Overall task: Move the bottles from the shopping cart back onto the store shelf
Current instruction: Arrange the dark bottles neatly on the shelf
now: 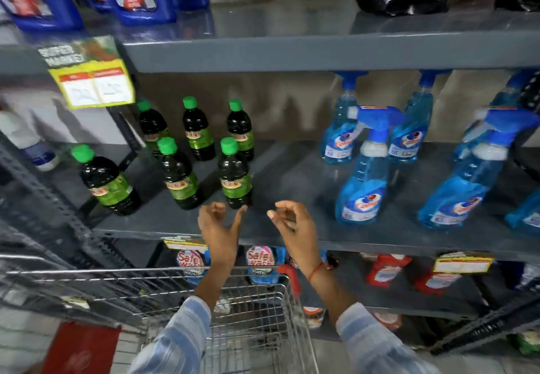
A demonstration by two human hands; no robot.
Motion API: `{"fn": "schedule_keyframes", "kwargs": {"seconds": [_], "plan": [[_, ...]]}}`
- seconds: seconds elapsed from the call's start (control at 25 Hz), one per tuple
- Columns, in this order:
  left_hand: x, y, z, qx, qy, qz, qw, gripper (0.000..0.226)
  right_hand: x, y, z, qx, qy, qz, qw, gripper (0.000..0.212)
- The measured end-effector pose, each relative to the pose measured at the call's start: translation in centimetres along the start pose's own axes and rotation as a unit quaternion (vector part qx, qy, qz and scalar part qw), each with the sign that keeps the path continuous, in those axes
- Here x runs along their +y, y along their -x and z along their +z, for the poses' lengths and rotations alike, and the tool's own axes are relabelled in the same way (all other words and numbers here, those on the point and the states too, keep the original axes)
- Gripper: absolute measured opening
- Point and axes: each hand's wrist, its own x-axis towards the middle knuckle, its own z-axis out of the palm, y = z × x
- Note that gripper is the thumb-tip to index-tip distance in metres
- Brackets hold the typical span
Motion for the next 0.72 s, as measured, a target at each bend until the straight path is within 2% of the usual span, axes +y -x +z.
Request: {"fn": "schedule_keyframes", "kwargs": {"seconds": [0.04,0.12,0.2,0.28,0.44,0.72], "plan": [[-1.3,-1.8,-1.7,-0.023,-0.006,-0.008,1.000,0.041,0.2,-1.1,3.0,-0.013,0.015,0.011,1.000,0.026],[-3.2,-5.0,-2.8,-0.134,-0.020,-0.021,0.991,0.057,1.1,-3.3,6.3,-0.034,0.062,0.050,0.996,0.041],[-4.8,-8.2,-3.0,-0.268,-0.055,-0.011,0.962,0.078,1.8,-5.3,8.8,-0.065,0.110,0.080,0.989,0.054],[-5.4,-10.4,-2.3,-0.353,-0.042,-0.014,0.935,0.086,2.5,-6.6,9.9,-0.083,0.126,0.101,0.983,0.058],[-6.0,-12.1,-2.0,-0.398,0.019,-0.056,0.916,0.065,1.9,-7.1,10.3,-0.103,0.146,0.101,0.979,0.052],[-7.1,-11.1,-3.8,-0.403,0.010,-0.040,0.914,0.075,1.8,-4.8,10.6,-0.105,0.148,0.099,0.978,0.051]]}}
